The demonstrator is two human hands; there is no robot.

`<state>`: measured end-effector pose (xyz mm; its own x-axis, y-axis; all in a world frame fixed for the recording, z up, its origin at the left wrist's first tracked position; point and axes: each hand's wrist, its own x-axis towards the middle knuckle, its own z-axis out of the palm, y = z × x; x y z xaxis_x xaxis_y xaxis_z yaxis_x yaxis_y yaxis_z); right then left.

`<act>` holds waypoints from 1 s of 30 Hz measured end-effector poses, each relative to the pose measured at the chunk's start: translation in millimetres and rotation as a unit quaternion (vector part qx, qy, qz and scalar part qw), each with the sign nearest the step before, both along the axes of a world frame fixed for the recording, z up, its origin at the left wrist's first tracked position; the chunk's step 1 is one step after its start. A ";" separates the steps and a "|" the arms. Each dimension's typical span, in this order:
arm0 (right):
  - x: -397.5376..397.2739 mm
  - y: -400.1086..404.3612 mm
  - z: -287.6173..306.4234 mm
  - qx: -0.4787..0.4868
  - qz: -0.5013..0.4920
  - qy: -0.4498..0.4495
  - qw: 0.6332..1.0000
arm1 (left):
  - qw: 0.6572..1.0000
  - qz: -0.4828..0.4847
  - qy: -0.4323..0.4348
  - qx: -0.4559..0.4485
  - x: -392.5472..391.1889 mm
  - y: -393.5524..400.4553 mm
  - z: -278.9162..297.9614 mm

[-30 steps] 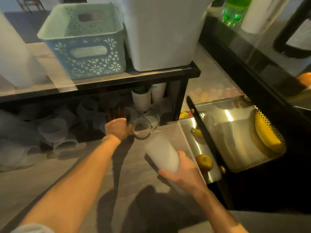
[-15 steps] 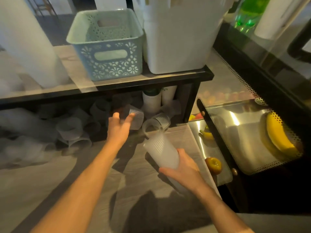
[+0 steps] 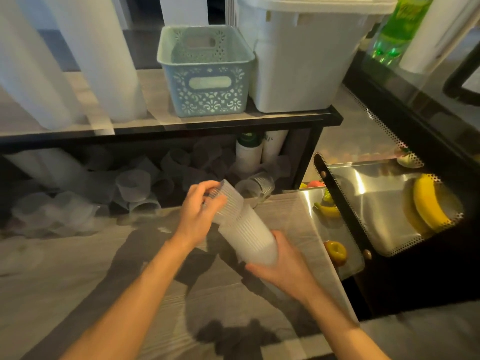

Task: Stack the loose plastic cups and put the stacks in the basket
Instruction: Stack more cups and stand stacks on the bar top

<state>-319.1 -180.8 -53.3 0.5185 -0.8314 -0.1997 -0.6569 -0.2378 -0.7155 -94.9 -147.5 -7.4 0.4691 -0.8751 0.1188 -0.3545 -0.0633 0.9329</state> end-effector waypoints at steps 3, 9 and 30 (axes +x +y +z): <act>-4.5 9.9 0.3 -0.017 0.008 -0.008 1.000 | 0.996 -0.050 -0.066 -0.013 -5.8 15.4 2.0; -2.5 18.3 10.7 -0.039 0.011 -0.014 0.999 | 0.993 -0.108 -0.036 0.011 -22.3 37.3 4.2; -53.2 4.7 11.5 -0.008 -0.085 -0.043 0.995 | 0.916 -0.019 -0.256 0.308 -34.6 -86.8 -33.3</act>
<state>-372.3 -176.2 -41.8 0.3849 -0.9112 -0.1465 -0.6252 -0.1407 -0.7677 -129.5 -234.4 -40.7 0.4573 -0.8647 -0.2076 -0.7487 -0.5003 0.4349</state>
